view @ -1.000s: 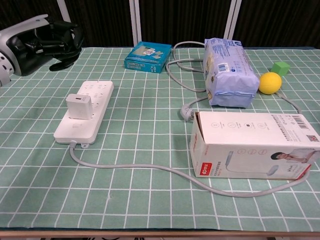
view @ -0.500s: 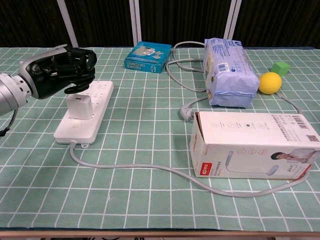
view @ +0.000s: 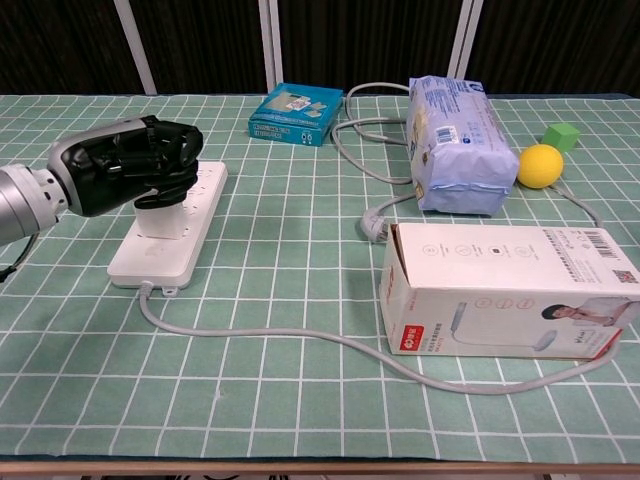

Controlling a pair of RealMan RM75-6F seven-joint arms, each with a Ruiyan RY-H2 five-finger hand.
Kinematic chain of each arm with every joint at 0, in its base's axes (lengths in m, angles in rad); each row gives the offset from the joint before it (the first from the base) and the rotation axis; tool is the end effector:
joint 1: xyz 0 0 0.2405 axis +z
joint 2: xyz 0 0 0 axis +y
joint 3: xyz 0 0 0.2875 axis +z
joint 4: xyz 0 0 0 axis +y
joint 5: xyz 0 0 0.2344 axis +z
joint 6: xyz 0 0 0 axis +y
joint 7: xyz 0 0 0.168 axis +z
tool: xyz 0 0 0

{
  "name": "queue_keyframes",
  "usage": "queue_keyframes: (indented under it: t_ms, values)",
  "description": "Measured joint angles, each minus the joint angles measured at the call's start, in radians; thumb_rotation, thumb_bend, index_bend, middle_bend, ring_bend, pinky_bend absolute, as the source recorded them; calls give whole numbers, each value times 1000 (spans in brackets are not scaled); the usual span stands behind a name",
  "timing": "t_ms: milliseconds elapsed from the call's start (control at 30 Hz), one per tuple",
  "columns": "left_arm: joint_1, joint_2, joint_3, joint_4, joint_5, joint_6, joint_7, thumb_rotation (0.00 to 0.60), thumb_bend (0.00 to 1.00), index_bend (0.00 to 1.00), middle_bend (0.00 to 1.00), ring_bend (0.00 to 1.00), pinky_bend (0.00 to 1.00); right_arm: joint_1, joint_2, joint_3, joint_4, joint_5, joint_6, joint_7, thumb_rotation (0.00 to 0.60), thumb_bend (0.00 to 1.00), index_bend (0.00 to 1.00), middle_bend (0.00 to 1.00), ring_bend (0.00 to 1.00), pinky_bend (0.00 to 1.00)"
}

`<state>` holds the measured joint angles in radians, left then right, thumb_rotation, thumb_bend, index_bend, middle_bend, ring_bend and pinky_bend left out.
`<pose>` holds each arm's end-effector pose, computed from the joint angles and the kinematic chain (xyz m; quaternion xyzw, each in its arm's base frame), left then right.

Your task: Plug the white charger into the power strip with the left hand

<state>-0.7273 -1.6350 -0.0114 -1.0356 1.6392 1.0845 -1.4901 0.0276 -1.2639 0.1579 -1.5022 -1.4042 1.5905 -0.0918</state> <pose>-0.2131 0.3922 -0.0597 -0.4634 -0.7087 -0.5318 0.0154 -0.3703 -0.2098 0.1501 0.5128 -0.3517 0.3929 0.6774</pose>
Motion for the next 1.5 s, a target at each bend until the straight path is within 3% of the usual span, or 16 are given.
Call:
queue_keyframes:
  t_ms: [1500]
  values:
    - [0, -62, 112, 175, 32, 27, -142, 600, 918, 890, 919, 782, 943, -8, -10, 12, -2, 11, 19, -13, 600, 129, 0, 0, 0, 4]
